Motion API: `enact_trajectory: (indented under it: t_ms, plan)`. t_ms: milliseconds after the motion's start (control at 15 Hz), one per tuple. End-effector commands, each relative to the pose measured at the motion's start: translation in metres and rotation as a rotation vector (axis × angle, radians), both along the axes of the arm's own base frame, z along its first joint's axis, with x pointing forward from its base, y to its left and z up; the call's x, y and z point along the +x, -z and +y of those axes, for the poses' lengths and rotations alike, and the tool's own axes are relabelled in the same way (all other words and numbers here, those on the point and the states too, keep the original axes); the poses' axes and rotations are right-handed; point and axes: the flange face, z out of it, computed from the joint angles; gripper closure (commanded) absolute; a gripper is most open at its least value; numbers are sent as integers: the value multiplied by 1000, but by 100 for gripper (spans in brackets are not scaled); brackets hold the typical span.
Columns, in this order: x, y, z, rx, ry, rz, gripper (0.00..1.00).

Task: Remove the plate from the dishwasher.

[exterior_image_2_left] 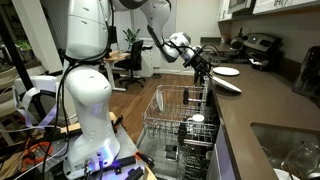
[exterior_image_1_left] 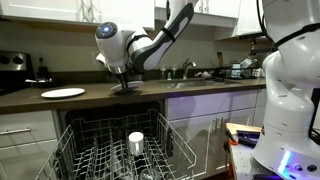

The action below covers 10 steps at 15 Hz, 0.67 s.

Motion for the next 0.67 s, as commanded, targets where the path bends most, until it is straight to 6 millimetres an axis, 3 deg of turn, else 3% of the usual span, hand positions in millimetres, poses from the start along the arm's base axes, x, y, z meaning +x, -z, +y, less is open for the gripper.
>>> enact_trajectory:
  t_ms: [0,600]
  plan:
    - [7,0,-3,-20,-3,-28,99]
    - [12,4,-5,-16,-1,-28,99]
